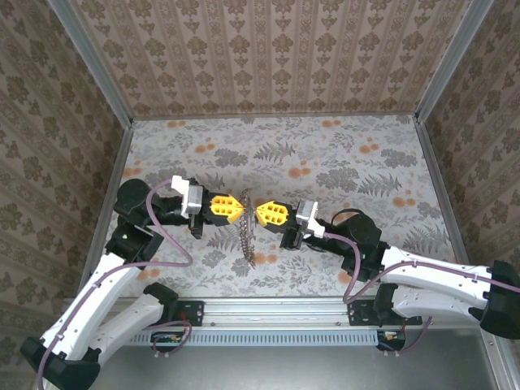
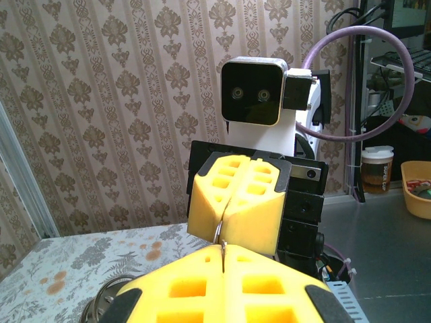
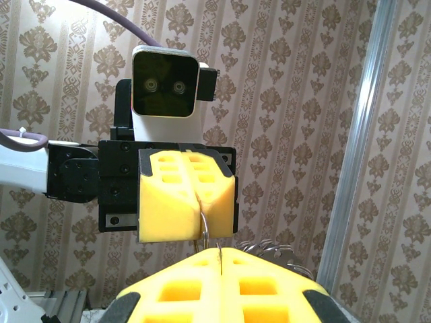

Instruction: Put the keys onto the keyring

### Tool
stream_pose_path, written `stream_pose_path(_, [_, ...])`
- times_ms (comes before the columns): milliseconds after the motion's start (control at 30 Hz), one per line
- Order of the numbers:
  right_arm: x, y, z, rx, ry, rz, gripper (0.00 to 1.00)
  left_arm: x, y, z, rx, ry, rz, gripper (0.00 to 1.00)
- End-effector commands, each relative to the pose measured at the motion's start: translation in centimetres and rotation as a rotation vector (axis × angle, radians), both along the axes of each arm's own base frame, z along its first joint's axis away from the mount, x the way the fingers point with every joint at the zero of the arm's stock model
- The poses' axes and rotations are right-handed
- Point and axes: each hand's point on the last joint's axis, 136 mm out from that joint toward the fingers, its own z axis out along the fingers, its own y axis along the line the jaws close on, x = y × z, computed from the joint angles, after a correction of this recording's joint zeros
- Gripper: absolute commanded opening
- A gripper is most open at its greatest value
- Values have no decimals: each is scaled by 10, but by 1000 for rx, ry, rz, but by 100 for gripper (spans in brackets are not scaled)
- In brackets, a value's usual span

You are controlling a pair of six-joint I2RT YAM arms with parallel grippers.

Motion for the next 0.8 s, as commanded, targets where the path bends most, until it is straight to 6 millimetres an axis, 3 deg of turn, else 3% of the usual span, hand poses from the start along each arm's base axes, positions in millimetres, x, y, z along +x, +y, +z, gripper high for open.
stream_pose_path(0, [-5,-5,9,38,-21,20,0,-10,4,10,-25,-62,-16,0])
stream_pose_path(767, [-9,-3,11,46,-18,50,0,-9,3,9,-24,-62,-18,0])
